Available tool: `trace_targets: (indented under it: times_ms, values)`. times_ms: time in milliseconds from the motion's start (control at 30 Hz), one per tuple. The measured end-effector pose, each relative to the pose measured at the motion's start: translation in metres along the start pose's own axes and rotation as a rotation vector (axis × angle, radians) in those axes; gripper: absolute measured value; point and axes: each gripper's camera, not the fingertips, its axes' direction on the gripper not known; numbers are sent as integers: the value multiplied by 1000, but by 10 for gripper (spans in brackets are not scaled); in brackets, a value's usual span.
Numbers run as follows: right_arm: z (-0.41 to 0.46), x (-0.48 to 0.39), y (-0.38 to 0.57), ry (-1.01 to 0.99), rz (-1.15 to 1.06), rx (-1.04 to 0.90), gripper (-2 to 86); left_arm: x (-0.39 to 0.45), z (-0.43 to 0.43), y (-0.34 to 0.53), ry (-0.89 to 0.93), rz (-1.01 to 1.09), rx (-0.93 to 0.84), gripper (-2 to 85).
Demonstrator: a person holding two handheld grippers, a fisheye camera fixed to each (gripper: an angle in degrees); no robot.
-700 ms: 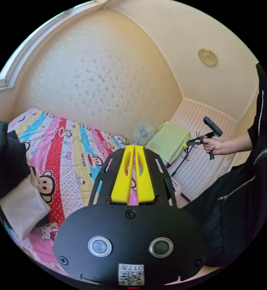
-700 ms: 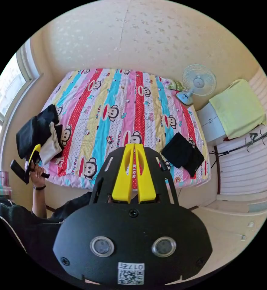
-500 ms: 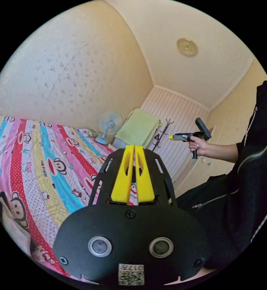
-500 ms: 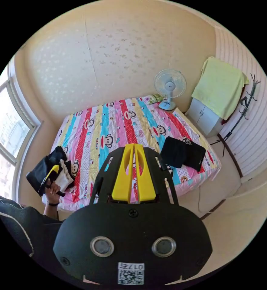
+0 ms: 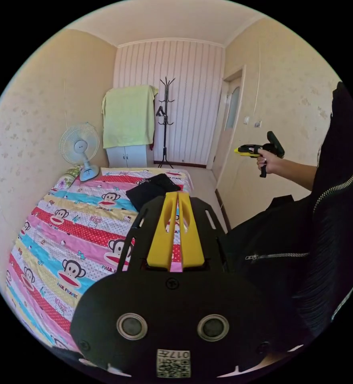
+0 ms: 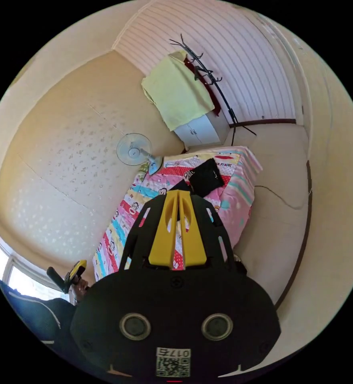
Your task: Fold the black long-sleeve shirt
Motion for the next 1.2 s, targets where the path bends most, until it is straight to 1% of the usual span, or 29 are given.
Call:
trace_targets:
  times_ms: [33, 100, 167, 233, 300, 333, 400, 433, 500, 533, 600, 633, 667, 700, 733, 800, 833, 867, 900, 1000, 1100, 1133, 1200]
  values:
    - [12, 23, -4, -30, 44, 1, 2, -2, 5, -12, 12, 2, -13, -9]
    - [34, 52, -12, -63, 106, -14, 2, -9, 27, -65, 68, 7, -84, -10]
    - [64, 86, -30, -92, 193, -53, 2, -12, 44, -108, 86, 21, -135, -10]
    - [85, 104, -49, -105, 205, -51, 2, -12, 61, -152, 94, 49, -175, -10]
    - [105, 119, -74, -101, 192, -51, 2, -10, 90, -210, 96, 113, -231, -10]
    - [119, 128, -92, -88, 177, -55, 3, -10, 99, -225, 95, 128, -249, -10]
    - [139, 141, -122, -68, 145, -66, 3, -11, 135, -282, 102, 157, -301, -8]
    - [153, 148, -140, -63, 114, -76, 3, -13, 144, -297, 117, 157, -306, -8]
    - [174, 156, -167, -70, 55, -99, 4, -19, 180, -356, 192, 147, -297, -2]
    - [191, 160, -184, -85, 15, -124, 5, -20, 190, -370, 194, 147, -289, 1]
    - [220, 168, -204, -121, -17, -176, 7, -16, 234, -422, 121, 197, -276, 37]
    - [242, 174, -215, -153, -27, -212, 9, -15, 248, -434, 93, 209, -279, 44]
    - [265, 180, -223, -184, -41, -252, 12, -13, 279, -457, 62, 227, -297, 57]
    - [278, 182, -227, -194, -48, -276, 14, -12, 313, -477, 75, 236, -339, 66]
    - [304, 187, -233, -201, -55, -327, 18, -12, 333, -486, 96, 234, -371, 71]
    - [342, 195, -242, -200, -51, -384, 24, -11, 417, -510, 200, 206, -529, 84]
    - [367, 201, -248, -201, -43, -406, 28, -10, 438, -512, 222, 204, -573, 85]
    - [391, 206, -254, -201, -35, -423, 31, -6, 476, -513, 238, 207, -658, 87]
    - [403, 209, -257, -199, -33, -430, 33, -3, 512, -512, 222, 213, -733, 87]
    - [459, 218, -275, -161, -56, -458, 46, 4, 583, -508, 230, 224, -845, 93]
    - [509, 218, -294, -142, -103, -485, 55, 12, 638, -509, 231, 229, -946, 99]
    - [528, 216, -301, -124, -131, -513, 57, 13, 647, -511, 226, 232, -954, 99]
    - [552, 213, -310, -73, -177, -549, 57, 21, 673, -516, 139, 250, -978, 100]
